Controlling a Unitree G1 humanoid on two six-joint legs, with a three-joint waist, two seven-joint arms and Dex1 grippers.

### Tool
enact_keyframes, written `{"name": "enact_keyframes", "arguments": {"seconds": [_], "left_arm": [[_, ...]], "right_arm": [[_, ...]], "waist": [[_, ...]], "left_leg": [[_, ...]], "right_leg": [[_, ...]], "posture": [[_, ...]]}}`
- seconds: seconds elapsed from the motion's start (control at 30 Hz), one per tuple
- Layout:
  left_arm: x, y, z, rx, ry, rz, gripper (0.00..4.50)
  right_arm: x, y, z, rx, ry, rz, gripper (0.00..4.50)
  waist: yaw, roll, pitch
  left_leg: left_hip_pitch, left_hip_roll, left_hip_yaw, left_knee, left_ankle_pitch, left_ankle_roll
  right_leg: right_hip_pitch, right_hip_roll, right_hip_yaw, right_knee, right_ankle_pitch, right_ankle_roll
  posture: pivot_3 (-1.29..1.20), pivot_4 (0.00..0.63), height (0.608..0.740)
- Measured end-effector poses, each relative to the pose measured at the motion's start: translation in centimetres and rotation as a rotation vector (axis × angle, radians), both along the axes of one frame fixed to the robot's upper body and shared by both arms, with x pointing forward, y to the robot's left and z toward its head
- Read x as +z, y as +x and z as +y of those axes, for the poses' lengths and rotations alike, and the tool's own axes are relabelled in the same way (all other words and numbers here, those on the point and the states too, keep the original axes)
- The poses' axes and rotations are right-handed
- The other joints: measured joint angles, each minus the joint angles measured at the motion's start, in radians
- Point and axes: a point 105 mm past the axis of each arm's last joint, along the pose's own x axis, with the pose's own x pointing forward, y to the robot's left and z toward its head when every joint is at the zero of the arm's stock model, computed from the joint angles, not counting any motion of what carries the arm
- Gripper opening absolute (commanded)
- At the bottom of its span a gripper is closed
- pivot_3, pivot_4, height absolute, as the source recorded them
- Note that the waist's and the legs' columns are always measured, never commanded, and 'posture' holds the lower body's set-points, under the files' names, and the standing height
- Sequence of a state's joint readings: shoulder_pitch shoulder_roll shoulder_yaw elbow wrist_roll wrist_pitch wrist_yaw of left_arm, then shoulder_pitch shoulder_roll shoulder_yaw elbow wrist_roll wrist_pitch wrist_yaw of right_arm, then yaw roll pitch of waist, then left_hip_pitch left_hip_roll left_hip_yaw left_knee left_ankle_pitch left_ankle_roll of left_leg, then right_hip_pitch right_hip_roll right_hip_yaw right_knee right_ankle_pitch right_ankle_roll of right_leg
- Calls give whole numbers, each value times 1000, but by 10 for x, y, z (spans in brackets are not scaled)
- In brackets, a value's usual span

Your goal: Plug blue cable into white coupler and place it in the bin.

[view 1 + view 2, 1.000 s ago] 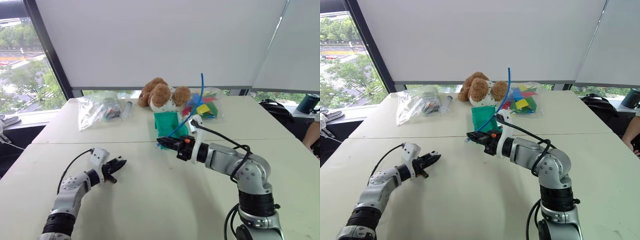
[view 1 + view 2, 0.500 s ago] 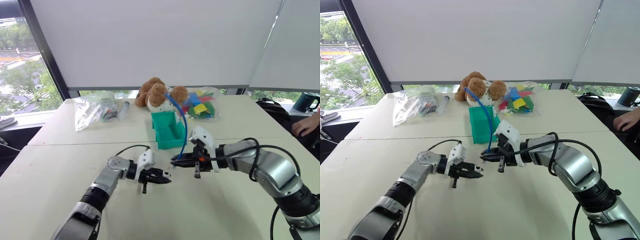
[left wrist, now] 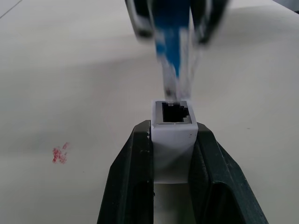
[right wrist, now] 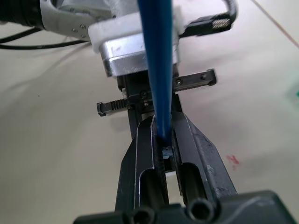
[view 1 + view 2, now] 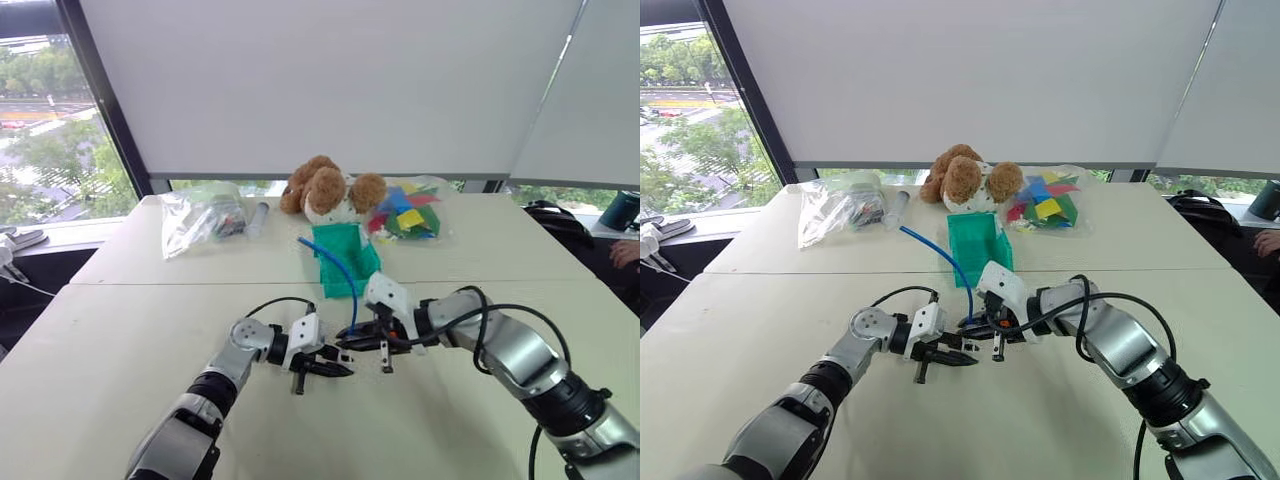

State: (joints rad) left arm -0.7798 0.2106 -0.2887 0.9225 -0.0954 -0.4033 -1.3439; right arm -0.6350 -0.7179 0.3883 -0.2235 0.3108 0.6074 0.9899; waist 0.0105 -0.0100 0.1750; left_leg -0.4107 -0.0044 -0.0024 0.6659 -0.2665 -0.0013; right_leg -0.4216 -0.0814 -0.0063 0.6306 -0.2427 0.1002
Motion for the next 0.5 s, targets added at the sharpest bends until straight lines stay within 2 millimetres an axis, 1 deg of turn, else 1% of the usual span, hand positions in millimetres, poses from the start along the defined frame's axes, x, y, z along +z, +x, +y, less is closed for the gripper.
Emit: {"name": "enact_keyframes", "arguments": {"seconds": [0.1, 0.27, 0.5], "left_arm": [[0, 0, 0, 1, -1, -1, 442], [0, 1, 1, 6, -2, 2, 442], [-1, 1, 2, 9, -2, 9, 442]], "right_arm": [[-5, 3, -3, -4, -22, -10, 0], [-7, 5, -4, 15, -38, -49, 0], [-9, 1, -4, 41, -35, -48, 0]], "waist": [[0, 0, 0], [0, 0, 0], [0, 0, 0]], "left_leg": [[0, 0, 0, 0, 0, 0], [1, 0, 0, 0, 0, 0], [2, 0, 0, 0, 0, 0]], "right_leg": [[0, 0, 0, 0, 0, 0], [1, 1, 0, 0, 0, 0], [2, 1, 0, 0, 0, 0]], "posture": [[0, 150, 740], [0, 150, 740], [0, 150, 740]]}}
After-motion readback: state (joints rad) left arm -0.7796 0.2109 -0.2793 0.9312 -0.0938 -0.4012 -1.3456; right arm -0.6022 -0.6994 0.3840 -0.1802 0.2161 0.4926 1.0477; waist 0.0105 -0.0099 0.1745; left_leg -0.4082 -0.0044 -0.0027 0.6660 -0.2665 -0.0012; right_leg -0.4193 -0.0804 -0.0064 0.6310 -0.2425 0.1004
